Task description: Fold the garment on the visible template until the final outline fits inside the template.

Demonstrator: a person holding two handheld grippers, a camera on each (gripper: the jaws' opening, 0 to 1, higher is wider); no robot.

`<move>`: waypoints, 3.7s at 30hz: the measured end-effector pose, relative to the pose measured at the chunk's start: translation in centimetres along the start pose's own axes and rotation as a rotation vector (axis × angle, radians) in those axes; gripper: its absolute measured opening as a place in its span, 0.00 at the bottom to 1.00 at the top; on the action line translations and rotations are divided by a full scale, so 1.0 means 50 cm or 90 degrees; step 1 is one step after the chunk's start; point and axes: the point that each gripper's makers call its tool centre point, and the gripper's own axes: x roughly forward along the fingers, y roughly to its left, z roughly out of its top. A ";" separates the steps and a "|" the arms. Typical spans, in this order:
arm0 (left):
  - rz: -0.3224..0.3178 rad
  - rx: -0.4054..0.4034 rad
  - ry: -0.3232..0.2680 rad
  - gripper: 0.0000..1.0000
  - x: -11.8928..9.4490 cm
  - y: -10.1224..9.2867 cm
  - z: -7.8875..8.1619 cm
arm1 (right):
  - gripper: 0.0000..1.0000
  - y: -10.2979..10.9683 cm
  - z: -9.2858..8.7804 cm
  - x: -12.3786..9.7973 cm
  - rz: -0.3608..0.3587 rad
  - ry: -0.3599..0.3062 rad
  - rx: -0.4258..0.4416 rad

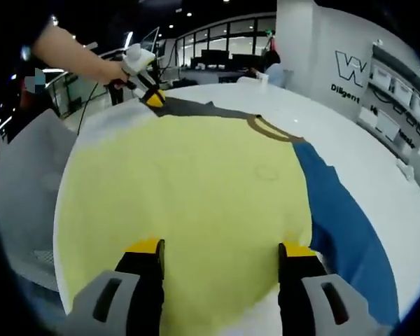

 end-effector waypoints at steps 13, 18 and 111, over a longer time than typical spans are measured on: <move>-0.029 -0.055 0.049 0.37 0.020 0.006 -0.047 | 0.62 0.108 -0.031 -0.009 0.064 0.025 -0.035; -0.014 -0.080 0.022 0.22 -0.035 -0.030 -0.010 | 0.63 0.098 -0.015 -0.023 0.059 -0.003 -0.008; -0.156 -0.037 -0.004 0.45 -0.068 -0.428 -0.062 | 0.32 -0.461 -0.355 -0.360 -0.462 -0.039 0.527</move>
